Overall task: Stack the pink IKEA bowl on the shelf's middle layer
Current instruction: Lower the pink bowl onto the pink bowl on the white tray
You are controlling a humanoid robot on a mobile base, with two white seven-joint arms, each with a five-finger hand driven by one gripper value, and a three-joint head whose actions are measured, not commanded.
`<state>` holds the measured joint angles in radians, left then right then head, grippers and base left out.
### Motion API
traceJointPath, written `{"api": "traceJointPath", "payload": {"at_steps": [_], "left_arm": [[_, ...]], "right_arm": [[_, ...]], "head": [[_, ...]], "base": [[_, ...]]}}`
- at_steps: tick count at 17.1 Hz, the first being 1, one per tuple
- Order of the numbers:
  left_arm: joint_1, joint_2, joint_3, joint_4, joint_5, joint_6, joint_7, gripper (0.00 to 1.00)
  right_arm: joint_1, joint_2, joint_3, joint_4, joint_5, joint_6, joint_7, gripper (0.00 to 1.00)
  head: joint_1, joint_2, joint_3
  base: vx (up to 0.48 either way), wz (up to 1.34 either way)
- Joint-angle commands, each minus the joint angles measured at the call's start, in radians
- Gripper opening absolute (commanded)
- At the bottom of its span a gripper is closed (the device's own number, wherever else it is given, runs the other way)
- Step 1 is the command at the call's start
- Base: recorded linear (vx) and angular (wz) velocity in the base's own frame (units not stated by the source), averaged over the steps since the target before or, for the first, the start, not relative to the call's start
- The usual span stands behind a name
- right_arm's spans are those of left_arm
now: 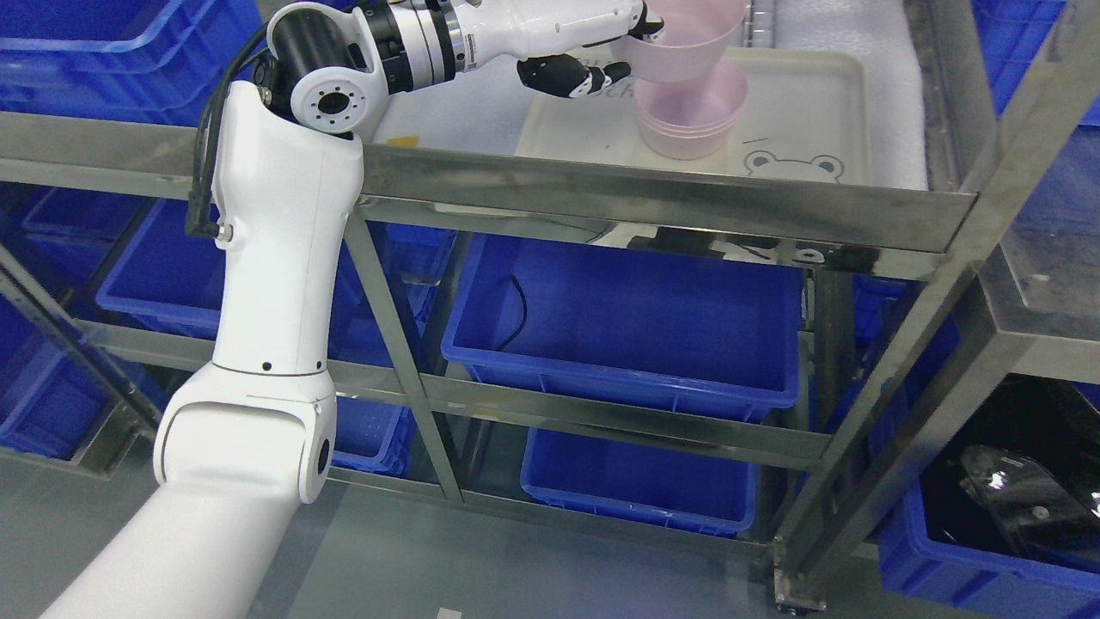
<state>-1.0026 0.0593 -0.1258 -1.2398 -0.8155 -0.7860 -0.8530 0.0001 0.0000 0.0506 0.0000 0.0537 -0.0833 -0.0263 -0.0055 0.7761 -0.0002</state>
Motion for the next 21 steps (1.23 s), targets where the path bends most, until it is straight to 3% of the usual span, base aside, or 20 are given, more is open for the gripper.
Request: {"api": "traceJointPath", "payload": {"at_steps": [1,5,8,11,13,16,21], "left_arm": [[-0.037,0.022,-0.002,0.128,-0.097,0.001,-0.014,0.02],[-0.034,0.042,0.017,0.053,-0.088,0.001,-0.081,0.03],[-0.021,0.111,0.086,-0.062,-0.062,0.001,-0.089,0.03],[0.034,0.136,0.106,-0.09,-0.034,0.001,-0.087,0.03],[0.073,0.11,0.092,-0.105,-0.03,0.001,-0.086,0.03],[0.102,0.008,0.032,-0.101,-0.05,0.001,-0.08,0.03],[0.072,-0.029,0.028,-0.047,-0.16,0.001,-0.07,0.02]], "right_arm": [[0.023,-0.017,0.0,-0.017,0.0,0.0,0.0,1.0],[0.023,-0.017,0.0,-0.017,0.0,0.0,0.0,1.0],[0.023,-0.017,0.0,-0.017,0.0,0.0,0.0,1.0],[0.023,-0.017,0.0,-0.017,0.0,0.0,0.0,1.0],[0.023,-0.017,0.0,-0.017,0.0,0.0,0.0,1.0],[0.023,-0.017,0.0,-0.017,0.0,0.0,0.0,1.0],[0.023,-0.017,0.0,-0.017,0.0,0.0,0.0,1.0]], "head": [[0.0,0.0,0.0],[0.0,0.0,0.0],[0.0,0.0,0.0],[0.0,0.0,0.0],[0.0,0.0,0.0],[0.0,0.0,0.0],[0.0,0.0,0.0]], "base": [[0.067,-0.44],[0.066,-0.38],[0.042,-0.2],[0.026,-0.09],[-0.002,0.02],[-0.017,0.06],[-0.006,0.04]]}}
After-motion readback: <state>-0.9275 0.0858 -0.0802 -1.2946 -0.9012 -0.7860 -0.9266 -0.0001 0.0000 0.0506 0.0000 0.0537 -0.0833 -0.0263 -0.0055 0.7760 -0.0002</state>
